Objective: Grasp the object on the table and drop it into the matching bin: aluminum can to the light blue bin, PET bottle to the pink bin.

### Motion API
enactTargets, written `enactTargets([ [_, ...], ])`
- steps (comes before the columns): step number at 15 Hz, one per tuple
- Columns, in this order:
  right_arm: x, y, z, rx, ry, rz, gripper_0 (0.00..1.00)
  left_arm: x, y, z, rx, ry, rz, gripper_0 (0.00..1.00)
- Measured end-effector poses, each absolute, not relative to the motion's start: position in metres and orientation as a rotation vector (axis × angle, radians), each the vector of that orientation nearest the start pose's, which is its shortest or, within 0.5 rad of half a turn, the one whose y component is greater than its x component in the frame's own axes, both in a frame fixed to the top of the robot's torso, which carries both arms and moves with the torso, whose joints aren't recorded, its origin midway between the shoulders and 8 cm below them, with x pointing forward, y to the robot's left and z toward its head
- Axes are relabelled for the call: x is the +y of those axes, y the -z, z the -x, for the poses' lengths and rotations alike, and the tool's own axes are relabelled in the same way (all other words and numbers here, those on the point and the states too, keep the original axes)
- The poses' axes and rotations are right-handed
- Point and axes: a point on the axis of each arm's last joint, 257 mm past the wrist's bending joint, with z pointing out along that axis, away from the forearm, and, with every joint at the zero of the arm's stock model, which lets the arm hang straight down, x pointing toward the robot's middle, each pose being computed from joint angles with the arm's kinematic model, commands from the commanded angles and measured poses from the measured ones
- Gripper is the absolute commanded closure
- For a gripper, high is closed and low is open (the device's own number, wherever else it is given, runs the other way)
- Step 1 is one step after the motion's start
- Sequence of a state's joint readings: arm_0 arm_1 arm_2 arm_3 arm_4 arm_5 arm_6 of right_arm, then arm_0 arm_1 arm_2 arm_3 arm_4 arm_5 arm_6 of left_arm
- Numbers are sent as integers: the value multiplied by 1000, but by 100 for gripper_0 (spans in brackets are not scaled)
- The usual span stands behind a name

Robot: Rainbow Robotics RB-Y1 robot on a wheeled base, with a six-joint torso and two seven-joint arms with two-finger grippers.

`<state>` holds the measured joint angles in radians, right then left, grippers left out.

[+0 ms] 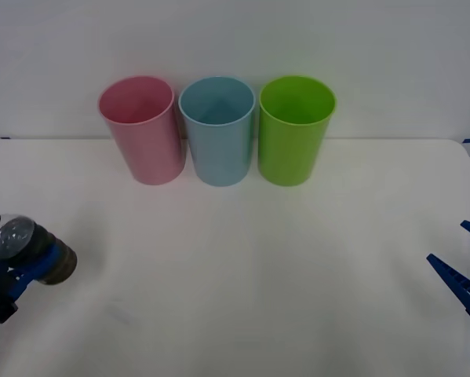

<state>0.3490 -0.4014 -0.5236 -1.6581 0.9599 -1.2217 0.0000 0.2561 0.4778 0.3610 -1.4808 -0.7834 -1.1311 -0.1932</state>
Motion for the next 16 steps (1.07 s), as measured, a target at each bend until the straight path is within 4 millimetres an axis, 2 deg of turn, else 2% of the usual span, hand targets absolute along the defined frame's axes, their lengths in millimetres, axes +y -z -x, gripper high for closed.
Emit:
enactTargets([
  [7,-330,169,-342,1441,-567,465,0,296,67,-456,1264,606,-286,100],
  [13,-330,169,-342,1441,-567,465,0,283,4,-517,1222,569,-220,100],
  [16,-330,169,-342,1441,-567,465,0,275,-9,-548,1227,493,-206,100],
])
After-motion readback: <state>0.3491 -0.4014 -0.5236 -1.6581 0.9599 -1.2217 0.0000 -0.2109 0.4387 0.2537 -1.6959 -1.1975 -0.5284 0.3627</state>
